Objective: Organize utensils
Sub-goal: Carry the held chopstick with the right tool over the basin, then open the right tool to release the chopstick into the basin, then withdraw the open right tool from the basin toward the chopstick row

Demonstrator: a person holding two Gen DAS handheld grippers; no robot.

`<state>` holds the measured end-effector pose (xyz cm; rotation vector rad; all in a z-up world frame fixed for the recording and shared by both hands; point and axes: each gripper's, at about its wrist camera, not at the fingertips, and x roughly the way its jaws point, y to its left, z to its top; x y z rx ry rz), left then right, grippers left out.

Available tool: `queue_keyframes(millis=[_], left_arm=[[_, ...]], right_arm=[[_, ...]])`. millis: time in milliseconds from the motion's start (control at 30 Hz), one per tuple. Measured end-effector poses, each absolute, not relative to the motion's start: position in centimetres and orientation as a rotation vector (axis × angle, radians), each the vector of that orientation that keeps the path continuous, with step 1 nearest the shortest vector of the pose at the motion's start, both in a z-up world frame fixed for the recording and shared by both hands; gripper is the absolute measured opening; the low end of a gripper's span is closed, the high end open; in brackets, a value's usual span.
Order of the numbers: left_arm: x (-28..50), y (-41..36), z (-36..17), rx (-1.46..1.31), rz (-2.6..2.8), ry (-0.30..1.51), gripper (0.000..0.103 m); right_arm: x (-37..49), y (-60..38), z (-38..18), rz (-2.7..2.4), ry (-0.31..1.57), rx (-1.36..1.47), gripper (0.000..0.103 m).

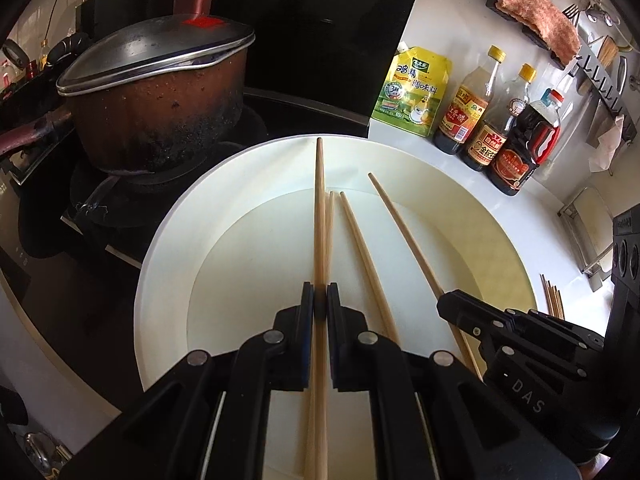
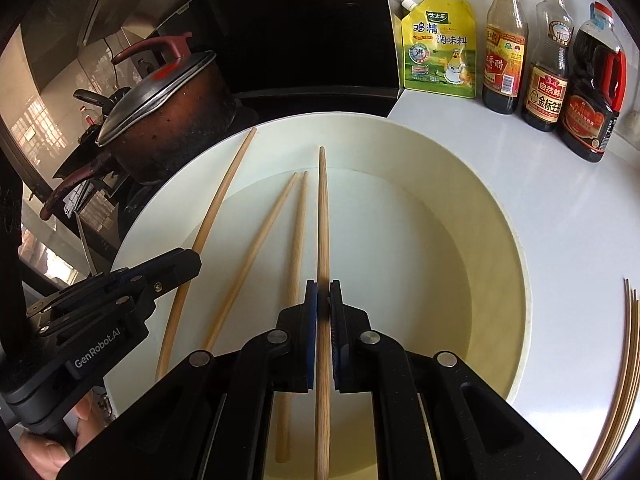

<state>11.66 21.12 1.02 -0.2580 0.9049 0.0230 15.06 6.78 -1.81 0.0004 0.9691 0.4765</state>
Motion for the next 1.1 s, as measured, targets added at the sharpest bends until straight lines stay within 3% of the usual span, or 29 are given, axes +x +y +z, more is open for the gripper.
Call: queue_keyframes(millis=[33, 100, 167, 1100], left_arm=[[11.7, 21.2, 0.9, -0.262, 0.025, 0.905, 0.009], [11.5, 21.3, 0.9, -0.268, 0.029, 0.900, 0.026], [11.2, 21.2, 1.1, -0.262, 0.037, 0.884, 0.052], [6.0, 17.1, 3.0, -0.198, 0.051, 0.846, 0.057]], right_arm=[[15.0, 6.8, -1.9, 0.473, 0.969, -0.003, 0.006], [14.9, 6.6, -1.9, 0.460, 0.964, -0.009, 0.008], [14.7, 6.4, -1.7, 0.454, 0.955, -0.005, 0.010], [9.3, 0.2, 0.4, 0.423, 0.858, 0.088, 0.014]])
